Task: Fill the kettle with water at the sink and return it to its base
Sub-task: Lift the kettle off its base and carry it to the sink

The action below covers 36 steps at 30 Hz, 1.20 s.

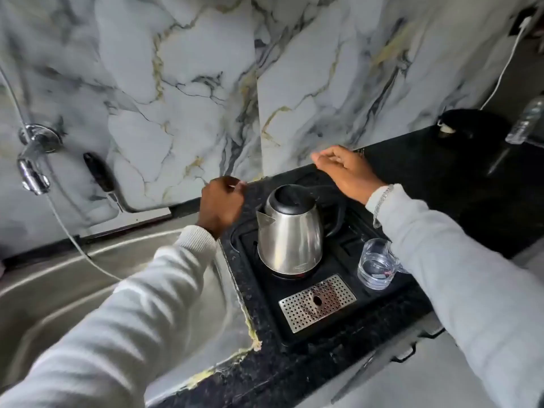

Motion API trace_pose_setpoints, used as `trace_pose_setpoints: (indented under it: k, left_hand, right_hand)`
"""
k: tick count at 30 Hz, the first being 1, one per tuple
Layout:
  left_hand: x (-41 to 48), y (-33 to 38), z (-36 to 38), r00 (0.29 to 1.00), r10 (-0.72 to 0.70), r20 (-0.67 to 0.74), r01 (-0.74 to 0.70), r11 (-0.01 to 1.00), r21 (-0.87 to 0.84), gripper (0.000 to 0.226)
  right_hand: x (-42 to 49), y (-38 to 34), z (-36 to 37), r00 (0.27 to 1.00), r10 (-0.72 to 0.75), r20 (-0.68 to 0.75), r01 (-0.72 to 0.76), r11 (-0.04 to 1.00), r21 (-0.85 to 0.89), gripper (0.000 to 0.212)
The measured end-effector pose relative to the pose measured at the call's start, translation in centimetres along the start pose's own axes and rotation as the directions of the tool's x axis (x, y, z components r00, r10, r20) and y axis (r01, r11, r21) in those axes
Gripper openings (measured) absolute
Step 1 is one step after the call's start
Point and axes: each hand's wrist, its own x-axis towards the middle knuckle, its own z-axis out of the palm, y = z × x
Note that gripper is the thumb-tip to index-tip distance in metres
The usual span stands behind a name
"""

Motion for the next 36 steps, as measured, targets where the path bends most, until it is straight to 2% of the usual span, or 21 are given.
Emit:
trace_pose_setpoints:
  k: [2, 6, 10, 12, 16, 21, 23, 26, 29, 34, 36]
  left_hand:
    - [-0.2, -0.4, 1.5, 0.996, -0.087, 0.012, 0.088, 0.993, -0.074, 0.048]
    - [-1.9, -1.5, 4.3, 0.966, -0.246, 0.074, 0.257, 0.914, -0.315, 0.069]
    - [-2.8, -1.9, 5.4, 0.935, -0.332, 0.124, 0.351, 0.815, -0.460, 0.066]
    - [-2.8, -2.7, 5.6, 0.924, -0.343, 0.169, 0.379, 0.765, -0.520, 0.056]
    - [-3.7, -3.0, 6.3, 0.933, -0.324, 0.158, 0.354, 0.743, -0.567, 0.040]
    - [-4.3, -1.7, 6.7, 0.928, -0.361, 0.094, 0.347, 0.744, -0.571, 0.046]
    - [-4.1, -1.2, 6.4, 0.919, -0.388, 0.072, 0.356, 0.736, -0.575, 0.051]
    - [-4.0, -0.9, 5.5, 0.914, -0.405, 0.035, 0.344, 0.726, -0.595, 0.048]
    - [-3.8, -0.4, 4.4, 0.916, -0.401, -0.007, 0.314, 0.728, -0.610, 0.054]
    - [-2.9, 0.8, -0.1, 0.949, -0.309, -0.065, 0.223, 0.801, -0.556, 0.069]
    - [-2.8, 1.2, -2.3, 0.952, -0.266, -0.154, 0.155, 0.849, -0.506, 0.056]
  right_hand:
    - [0.1, 1.4, -0.4, 0.984, 0.174, 0.033, -0.177, 0.975, 0.136, 0.062]
    - [-0.4, 4.9, -0.6, 0.931, 0.348, 0.111, -0.365, 0.903, 0.226, 0.072]
    - [-0.5, 6.5, 0.4, 0.913, 0.319, 0.253, -0.386, 0.878, 0.284, 0.087]
    - [-0.8, 6.7, 1.6, 0.916, 0.291, 0.277, -0.379, 0.853, 0.359, 0.082]
    - [-0.9, 7.1, 2.9, 0.925, 0.335, 0.179, -0.380, 0.794, 0.476, 0.061]
    - [-0.8, 6.6, 3.0, 0.888, 0.420, 0.187, -0.445, 0.684, 0.579, 0.048]
    - [-0.7, 6.1, 3.1, 0.886, 0.427, 0.183, -0.446, 0.673, 0.591, 0.048]
    - [-0.8, 4.9, 3.6, 0.887, 0.428, 0.175, -0.439, 0.662, 0.607, 0.044]
    - [-0.8, 3.3, 3.6, 0.916, 0.379, 0.130, -0.367, 0.666, 0.649, 0.034]
    - [-0.5, -1.0, 4.7, 0.941, 0.333, 0.054, -0.278, 0.678, 0.681, 0.029]
    - [-0.8, -3.0, 6.2, 0.946, 0.321, 0.039, -0.256, 0.670, 0.697, 0.028]
